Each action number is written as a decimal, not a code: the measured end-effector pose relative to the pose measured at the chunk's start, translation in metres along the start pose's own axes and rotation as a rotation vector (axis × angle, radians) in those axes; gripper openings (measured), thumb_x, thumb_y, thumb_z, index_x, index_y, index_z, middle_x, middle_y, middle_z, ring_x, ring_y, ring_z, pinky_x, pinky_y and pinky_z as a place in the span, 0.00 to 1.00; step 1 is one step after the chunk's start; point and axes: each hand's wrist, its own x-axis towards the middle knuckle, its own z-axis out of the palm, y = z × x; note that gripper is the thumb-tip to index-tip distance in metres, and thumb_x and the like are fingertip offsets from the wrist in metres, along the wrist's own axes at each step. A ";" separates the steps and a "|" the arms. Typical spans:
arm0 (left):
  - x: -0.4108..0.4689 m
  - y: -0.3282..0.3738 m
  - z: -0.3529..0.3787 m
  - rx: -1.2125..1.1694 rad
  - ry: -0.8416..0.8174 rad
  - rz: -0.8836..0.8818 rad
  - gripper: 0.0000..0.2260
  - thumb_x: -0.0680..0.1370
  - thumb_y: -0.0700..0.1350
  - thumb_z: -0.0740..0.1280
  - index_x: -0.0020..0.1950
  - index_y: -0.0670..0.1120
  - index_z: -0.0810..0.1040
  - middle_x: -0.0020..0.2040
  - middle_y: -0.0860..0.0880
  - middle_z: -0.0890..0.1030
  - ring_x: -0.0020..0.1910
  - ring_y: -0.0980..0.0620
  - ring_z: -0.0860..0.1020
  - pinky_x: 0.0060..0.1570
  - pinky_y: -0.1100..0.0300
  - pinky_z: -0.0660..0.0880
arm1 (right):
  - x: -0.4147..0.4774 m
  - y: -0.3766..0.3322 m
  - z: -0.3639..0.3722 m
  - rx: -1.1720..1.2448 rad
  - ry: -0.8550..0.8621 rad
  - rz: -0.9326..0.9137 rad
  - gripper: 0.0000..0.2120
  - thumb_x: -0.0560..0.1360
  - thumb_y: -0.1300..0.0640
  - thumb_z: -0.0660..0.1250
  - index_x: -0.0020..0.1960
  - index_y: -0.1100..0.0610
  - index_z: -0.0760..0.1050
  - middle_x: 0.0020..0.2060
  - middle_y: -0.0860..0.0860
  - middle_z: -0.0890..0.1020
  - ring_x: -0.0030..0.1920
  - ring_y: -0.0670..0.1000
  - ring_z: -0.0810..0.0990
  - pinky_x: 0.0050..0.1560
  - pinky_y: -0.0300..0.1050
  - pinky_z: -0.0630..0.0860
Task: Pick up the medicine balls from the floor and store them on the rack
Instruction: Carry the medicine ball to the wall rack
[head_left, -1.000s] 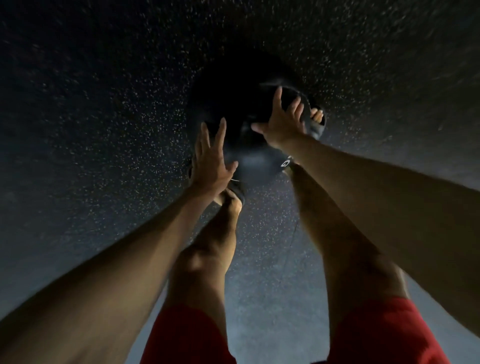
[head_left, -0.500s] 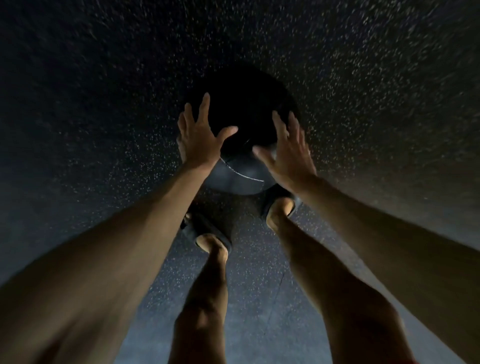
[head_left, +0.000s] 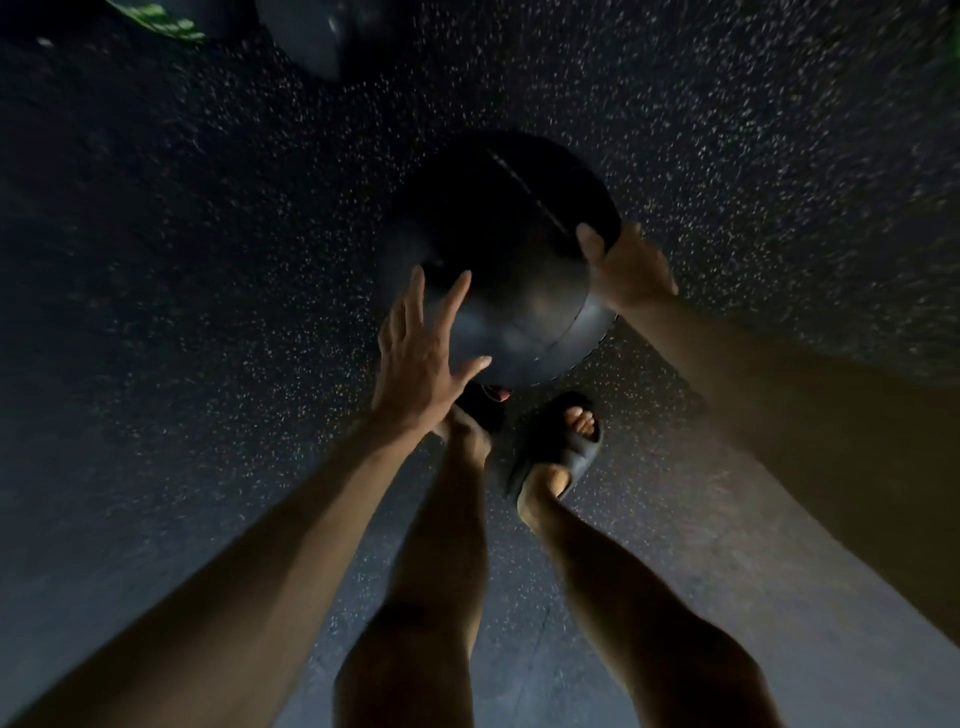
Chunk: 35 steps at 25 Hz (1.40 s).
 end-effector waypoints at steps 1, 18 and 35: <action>0.012 0.001 -0.004 0.008 -0.013 -0.002 0.42 0.75 0.60 0.70 0.81 0.61 0.48 0.82 0.41 0.46 0.79 0.37 0.53 0.71 0.35 0.62 | 0.005 -0.008 -0.009 0.023 0.020 -0.005 0.36 0.80 0.33 0.52 0.78 0.57 0.58 0.69 0.66 0.72 0.69 0.67 0.71 0.66 0.63 0.71; 0.176 -0.005 -0.088 -0.081 -0.073 -0.061 0.46 0.73 0.58 0.73 0.82 0.53 0.48 0.78 0.38 0.57 0.75 0.37 0.62 0.68 0.39 0.69 | 0.035 -0.104 -0.046 -0.115 -0.086 -0.026 0.43 0.82 0.46 0.63 0.81 0.43 0.34 0.82 0.57 0.41 0.81 0.60 0.45 0.76 0.66 0.59; 0.414 0.058 -0.156 -0.254 -0.137 -0.281 0.38 0.76 0.68 0.62 0.81 0.58 0.51 0.81 0.43 0.55 0.79 0.38 0.54 0.72 0.36 0.59 | 0.268 -0.168 -0.179 0.243 -0.058 -0.050 0.23 0.83 0.40 0.57 0.62 0.58 0.76 0.55 0.61 0.81 0.57 0.59 0.79 0.53 0.50 0.74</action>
